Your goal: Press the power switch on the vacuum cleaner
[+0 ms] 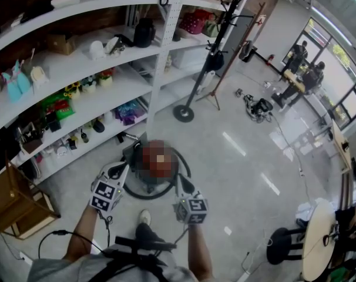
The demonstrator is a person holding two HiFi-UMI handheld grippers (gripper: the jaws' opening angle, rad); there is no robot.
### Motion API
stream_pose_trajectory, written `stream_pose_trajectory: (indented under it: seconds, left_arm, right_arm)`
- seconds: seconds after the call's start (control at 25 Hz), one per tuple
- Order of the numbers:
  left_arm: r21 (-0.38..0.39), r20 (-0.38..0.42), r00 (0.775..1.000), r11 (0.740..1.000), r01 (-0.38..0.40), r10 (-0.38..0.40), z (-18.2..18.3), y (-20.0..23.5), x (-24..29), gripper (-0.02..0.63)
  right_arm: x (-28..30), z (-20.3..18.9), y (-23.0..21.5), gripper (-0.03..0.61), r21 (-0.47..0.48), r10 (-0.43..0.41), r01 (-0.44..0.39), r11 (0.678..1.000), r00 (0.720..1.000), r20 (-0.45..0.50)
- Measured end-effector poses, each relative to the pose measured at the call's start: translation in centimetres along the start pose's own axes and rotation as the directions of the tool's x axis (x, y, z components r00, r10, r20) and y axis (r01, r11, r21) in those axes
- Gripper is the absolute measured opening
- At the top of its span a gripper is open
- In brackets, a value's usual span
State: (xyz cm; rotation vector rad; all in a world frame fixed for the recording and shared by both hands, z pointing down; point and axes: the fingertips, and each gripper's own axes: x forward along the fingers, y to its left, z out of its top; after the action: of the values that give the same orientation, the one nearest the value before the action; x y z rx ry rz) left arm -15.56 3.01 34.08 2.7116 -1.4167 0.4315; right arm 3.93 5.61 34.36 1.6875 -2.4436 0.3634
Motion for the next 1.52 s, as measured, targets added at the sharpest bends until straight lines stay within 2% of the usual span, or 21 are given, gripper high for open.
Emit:
stream_pose_trajectory:
  seconds: [0.56,0.76,1.16,1.52]
  left_arm:
    - [0.010,-0.018,0.999,0.999,-0.033,0.033,3.4,3.7,10.6,0.006]
    - [0.011,-0.021,0.999,0.999,-0.031,0.032,3.9,3.8,13.2,0.006]
    - [0.010,-0.036,0.998,0.999,-0.054,0.054,4.4,4.0,15.5,0.006]
    - [0.019,-0.045,0.999,1.000,-0.014,0.015,4.2,3.2,17.7,0.006]
  right_arm:
    - [9.7,2.3,-7.0,0.012,0.039,0.064,-0.063,0.997,0.998,-0.022]
    - [11.6,2.8,-9.4,0.012,0.040,0.046,-0.045,0.998,0.999,-0.023]
    - [13.4,3.1,-11.4,0.012,0.044,0.076,-0.076,0.996,0.997,-0.007]
    - [13.1,2.6,-12.5,0.012,0.085,0.055,-0.054,0.995,0.998,-0.015]
